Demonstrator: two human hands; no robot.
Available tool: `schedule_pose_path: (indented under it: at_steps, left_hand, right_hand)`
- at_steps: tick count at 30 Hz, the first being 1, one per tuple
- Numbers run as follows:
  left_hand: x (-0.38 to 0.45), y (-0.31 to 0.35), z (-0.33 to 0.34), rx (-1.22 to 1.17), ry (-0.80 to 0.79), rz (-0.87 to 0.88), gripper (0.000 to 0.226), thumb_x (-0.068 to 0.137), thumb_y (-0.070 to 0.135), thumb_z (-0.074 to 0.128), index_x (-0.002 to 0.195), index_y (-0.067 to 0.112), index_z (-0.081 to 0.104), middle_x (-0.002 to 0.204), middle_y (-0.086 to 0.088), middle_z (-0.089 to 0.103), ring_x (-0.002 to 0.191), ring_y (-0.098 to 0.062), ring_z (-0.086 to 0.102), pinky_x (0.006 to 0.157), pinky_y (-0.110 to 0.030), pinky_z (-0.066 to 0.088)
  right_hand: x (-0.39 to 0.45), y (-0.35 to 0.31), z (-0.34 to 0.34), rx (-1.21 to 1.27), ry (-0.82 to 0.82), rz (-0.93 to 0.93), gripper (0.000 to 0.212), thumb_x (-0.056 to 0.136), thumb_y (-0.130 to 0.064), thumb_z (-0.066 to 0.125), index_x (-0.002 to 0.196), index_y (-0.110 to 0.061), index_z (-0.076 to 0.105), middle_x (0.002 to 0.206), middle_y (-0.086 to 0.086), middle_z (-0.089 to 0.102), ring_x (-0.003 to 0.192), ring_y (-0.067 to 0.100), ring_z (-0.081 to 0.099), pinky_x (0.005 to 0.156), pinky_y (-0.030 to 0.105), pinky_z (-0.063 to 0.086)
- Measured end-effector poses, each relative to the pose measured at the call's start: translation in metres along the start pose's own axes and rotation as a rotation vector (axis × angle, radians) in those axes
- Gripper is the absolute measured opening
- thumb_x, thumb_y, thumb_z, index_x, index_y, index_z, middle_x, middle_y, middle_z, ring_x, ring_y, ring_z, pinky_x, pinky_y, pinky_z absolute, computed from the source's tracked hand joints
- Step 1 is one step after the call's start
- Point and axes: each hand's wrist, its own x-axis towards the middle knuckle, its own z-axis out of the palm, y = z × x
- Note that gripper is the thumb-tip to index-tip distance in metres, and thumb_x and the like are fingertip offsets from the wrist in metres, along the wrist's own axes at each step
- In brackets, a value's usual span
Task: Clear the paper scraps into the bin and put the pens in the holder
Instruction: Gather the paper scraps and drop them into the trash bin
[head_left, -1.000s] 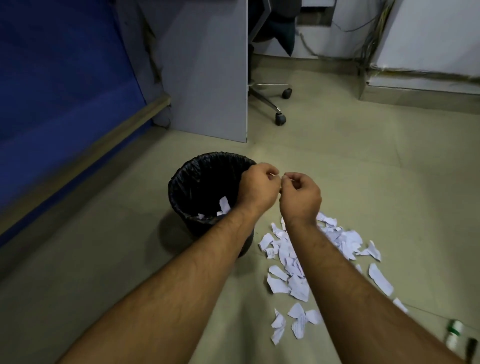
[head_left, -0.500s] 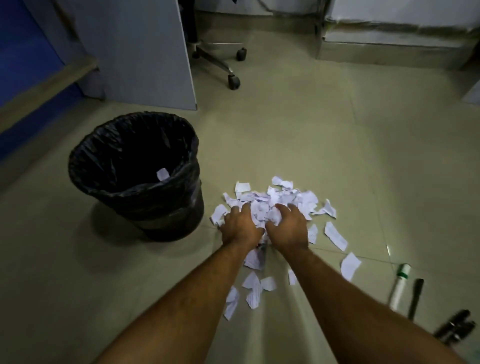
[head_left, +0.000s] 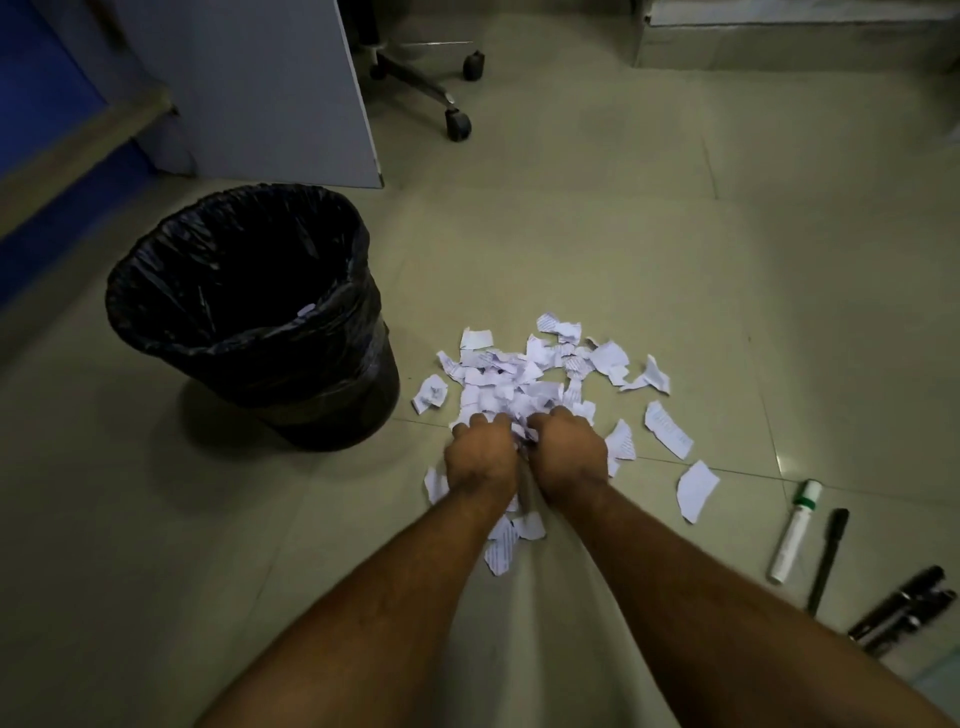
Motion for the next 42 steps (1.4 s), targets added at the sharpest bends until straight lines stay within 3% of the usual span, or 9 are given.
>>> schedule_pose_path:
  at_steps: [5, 10, 16, 22, 26, 33, 37, 40, 42]
  left_hand:
    - [-0.006, -0.012, 0.004, -0.286, 0.071, -0.009, 0.039, 0.093, 0.023, 0.055, 0.132, 0.023, 0.055, 0.13, -0.011, 0.058, 0.117, -0.029, 0.056, 0.095, -0.035, 0.047]
    - [-0.006, -0.018, 0.001, -0.689, 0.066, -0.143, 0.035, 0.086, 0.013, 0.061, 0.119, 0.022, 0.065, 0.122, -0.007, 0.066, 0.101, -0.027, 0.064, 0.078, -0.029, 0.054]
    - [-0.001, -0.02, -0.046, -0.81, 0.103, -0.136, 0.022, 0.085, 0.013, 0.065, 0.107, 0.014, 0.068, 0.106, -0.006, 0.07, 0.083, -0.019, 0.061, 0.069, -0.02, 0.045]
    - [-0.007, -0.028, -0.141, -0.848, 0.201, 0.038, 0.006, 0.083, 0.018, 0.069, 0.086, 0.02, 0.065, 0.084, -0.002, 0.07, 0.067, -0.012, 0.062, 0.058, -0.017, 0.047]
    - [-0.01, -0.048, -0.204, -0.782, 0.34, 0.127, 0.008, 0.08, 0.016, 0.072, 0.086, 0.021, 0.069, 0.075, 0.007, 0.064, 0.071, -0.013, 0.061, 0.062, -0.017, 0.045]
    - [0.001, -0.113, -0.265, -0.797, 0.543, 0.042, 0.016, 0.082, 0.007, 0.067, 0.095, 0.016, 0.07, 0.084, 0.005, 0.065, 0.077, -0.011, 0.061, 0.064, -0.011, 0.044]
    - [0.012, -0.153, -0.266, -0.818, 0.512, -0.062, 0.02, 0.084, 0.006, 0.065, 0.102, 0.012, 0.07, 0.1, -0.005, 0.069, 0.091, -0.021, 0.065, 0.074, -0.02, 0.049]
    - [0.01, -0.168, -0.262, -0.78, 0.482, -0.019, 0.015, 0.087, 0.013, 0.066, 0.1, 0.017, 0.072, 0.087, 0.004, 0.068, 0.074, -0.009, 0.061, 0.057, -0.004, 0.041]
    - [0.011, -0.172, -0.259, -0.743, 0.483, -0.017, 0.015, 0.087, 0.013, 0.065, 0.097, 0.018, 0.075, 0.086, 0.002, 0.072, 0.074, -0.011, 0.065, 0.061, -0.014, 0.046]
  right_hand:
    - [-0.007, 0.005, 0.006, 0.247, -0.019, 0.072, 0.019, 0.094, -0.018, 0.055, 0.101, -0.017, 0.072, 0.104, 0.011, 0.071, 0.096, 0.032, 0.066, 0.077, 0.032, 0.048]
    - [-0.014, 0.002, 0.003, 0.637, 0.064, 0.322, 0.022, 0.09, -0.027, 0.064, 0.098, -0.009, 0.075, 0.098, 0.017, 0.074, 0.094, 0.037, 0.067, 0.076, 0.031, 0.048]
    - [-0.01, -0.019, -0.022, 0.944, 0.178, 0.484, 0.026, 0.084, -0.024, 0.072, 0.103, -0.006, 0.075, 0.1, 0.016, 0.075, 0.095, 0.035, 0.069, 0.083, 0.035, 0.055]
    - [0.003, -0.077, -0.094, 1.163, 0.295, 0.378, 0.017, 0.082, -0.02, 0.072, 0.067, -0.015, 0.064, 0.071, 0.006, 0.069, 0.069, 0.023, 0.062, 0.068, 0.035, 0.053]
    - [0.015, -0.12, -0.138, 1.222, 0.312, 0.295, 0.032, 0.082, -0.023, 0.071, 0.056, -0.018, 0.053, 0.054, -0.005, 0.054, 0.055, 0.016, 0.047, 0.056, 0.031, 0.044]
    - [0.029, -0.204, -0.173, 1.15, 0.278, 0.065, 0.025, 0.085, -0.03, 0.071, 0.064, -0.017, 0.064, 0.059, -0.006, 0.06, 0.056, 0.012, 0.051, 0.054, 0.025, 0.042]
    - [0.034, -0.24, -0.174, 0.924, 0.191, 0.011, 0.016, 0.088, -0.026, 0.066, 0.092, -0.013, 0.075, 0.082, 0.006, 0.072, 0.071, 0.023, 0.061, 0.062, 0.023, 0.04]
    - [0.033, -0.254, -0.169, 0.818, 0.175, -0.041, 0.022, 0.089, -0.034, 0.063, 0.088, -0.015, 0.074, 0.08, 0.006, 0.072, 0.073, 0.027, 0.065, 0.062, 0.026, 0.043]
    - [0.031, -0.257, -0.166, 0.762, 0.158, -0.085, 0.028, 0.089, -0.043, 0.062, 0.083, -0.017, 0.072, 0.074, 0.003, 0.071, 0.073, 0.026, 0.066, 0.061, 0.028, 0.047]
